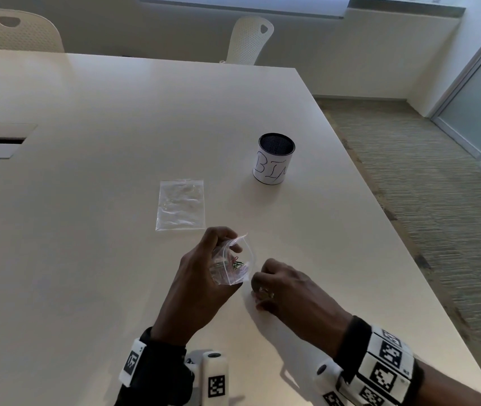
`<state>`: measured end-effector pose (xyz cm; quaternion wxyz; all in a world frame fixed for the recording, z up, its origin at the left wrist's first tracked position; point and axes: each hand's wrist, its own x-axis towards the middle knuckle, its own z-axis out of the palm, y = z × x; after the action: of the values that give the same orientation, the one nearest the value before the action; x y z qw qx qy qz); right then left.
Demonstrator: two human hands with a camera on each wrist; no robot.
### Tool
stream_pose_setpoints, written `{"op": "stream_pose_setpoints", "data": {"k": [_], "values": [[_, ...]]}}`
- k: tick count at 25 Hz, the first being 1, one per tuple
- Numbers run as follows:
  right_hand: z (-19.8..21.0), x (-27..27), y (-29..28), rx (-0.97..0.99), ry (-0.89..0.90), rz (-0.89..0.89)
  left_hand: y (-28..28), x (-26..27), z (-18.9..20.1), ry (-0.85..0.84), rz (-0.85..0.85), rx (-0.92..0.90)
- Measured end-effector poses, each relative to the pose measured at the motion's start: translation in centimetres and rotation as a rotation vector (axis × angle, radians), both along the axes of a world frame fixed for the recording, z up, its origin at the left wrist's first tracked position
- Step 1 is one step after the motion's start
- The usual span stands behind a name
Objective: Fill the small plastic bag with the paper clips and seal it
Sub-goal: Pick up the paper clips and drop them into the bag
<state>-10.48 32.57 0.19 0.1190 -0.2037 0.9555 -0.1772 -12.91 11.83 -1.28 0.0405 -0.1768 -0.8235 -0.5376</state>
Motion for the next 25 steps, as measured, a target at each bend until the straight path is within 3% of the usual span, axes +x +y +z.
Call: {"op": "stream_pose_setpoints", "data": {"k": [7,14,19,22,25], "values": [[-0.8,-1.0,0.3,-0.045,0.091,-0.01,-0.1,0.1,0.1,-0.008,0.02,0.032],[0.2,-2.9,1.9,-0.108,0.093,-0.133,-0.1,0.1,0.0,-0.015,0.008,0.021],[3.8,-3.0,2.2,-0.51,0.127,-0.291,-0.1,0.1,0.2,-0.015,0.009,0.024],[6.4,-2.1,0.0,-0.654,0.165,-0.229,-0.1,0.1,0.3,-0.009,0.007,0.008],[6.4,-2.0,-2.1,-0.584,0.183,-0.103,0.0,0.0,0.3,-0.008,0.016,0.0]]}}
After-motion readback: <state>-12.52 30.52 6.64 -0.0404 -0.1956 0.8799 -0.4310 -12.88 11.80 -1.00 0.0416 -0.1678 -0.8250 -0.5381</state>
